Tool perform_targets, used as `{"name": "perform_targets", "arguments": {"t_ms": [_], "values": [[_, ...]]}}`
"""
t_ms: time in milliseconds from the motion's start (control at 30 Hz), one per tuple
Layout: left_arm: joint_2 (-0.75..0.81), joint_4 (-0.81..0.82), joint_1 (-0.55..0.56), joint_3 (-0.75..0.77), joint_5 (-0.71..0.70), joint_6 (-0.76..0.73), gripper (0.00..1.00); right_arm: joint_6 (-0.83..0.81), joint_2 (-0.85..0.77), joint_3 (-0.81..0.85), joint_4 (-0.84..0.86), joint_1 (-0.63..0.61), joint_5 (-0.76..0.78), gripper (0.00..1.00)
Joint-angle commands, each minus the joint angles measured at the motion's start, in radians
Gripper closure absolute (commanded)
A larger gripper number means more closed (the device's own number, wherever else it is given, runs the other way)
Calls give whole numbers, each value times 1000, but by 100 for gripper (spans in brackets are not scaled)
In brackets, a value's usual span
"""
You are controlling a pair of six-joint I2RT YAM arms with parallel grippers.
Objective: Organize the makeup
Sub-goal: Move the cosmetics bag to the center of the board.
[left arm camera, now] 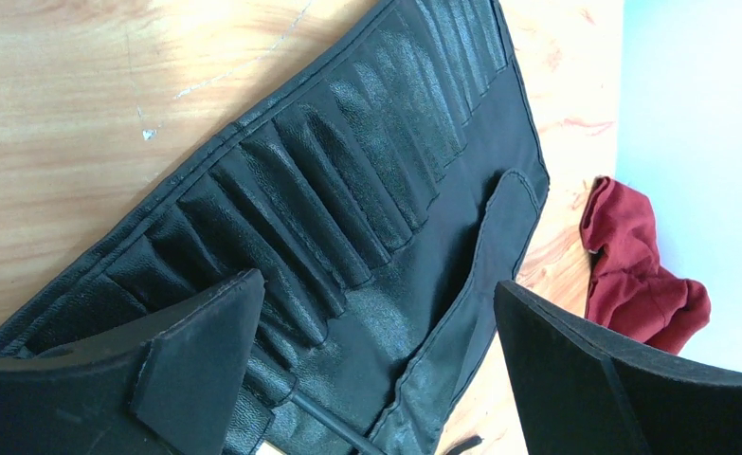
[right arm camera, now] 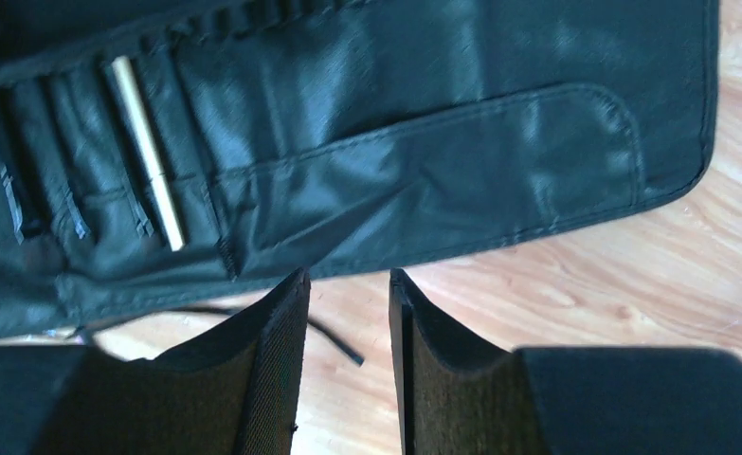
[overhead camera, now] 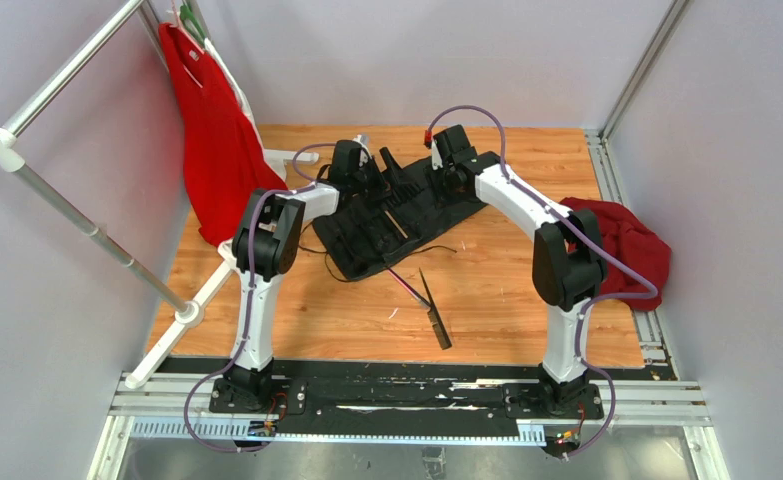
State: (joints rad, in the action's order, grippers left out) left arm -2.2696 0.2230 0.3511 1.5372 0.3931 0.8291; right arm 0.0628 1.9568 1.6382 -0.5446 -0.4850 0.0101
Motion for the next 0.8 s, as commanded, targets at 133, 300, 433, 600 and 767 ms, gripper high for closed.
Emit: {"name": "perform_targets", "arguments": {"t_ms": [133,300,433,600,767], "values": [[47,-62,12,-67,32,-36,2,-5,134,141,16,82,-41,63],[66,-62,14,-93,35,-41,2,-14,185,173,14,98,-48,64],[84,-62,18,-115,35,-48,2,-8,157,135,18,97,-59,64],[98,-63,25,-132,40,-47,2,-1,52,31,40,96,-70,64],[101,-63,38,-139,41,-45,2,6,-92,-100,48,75,-71,64]]}}
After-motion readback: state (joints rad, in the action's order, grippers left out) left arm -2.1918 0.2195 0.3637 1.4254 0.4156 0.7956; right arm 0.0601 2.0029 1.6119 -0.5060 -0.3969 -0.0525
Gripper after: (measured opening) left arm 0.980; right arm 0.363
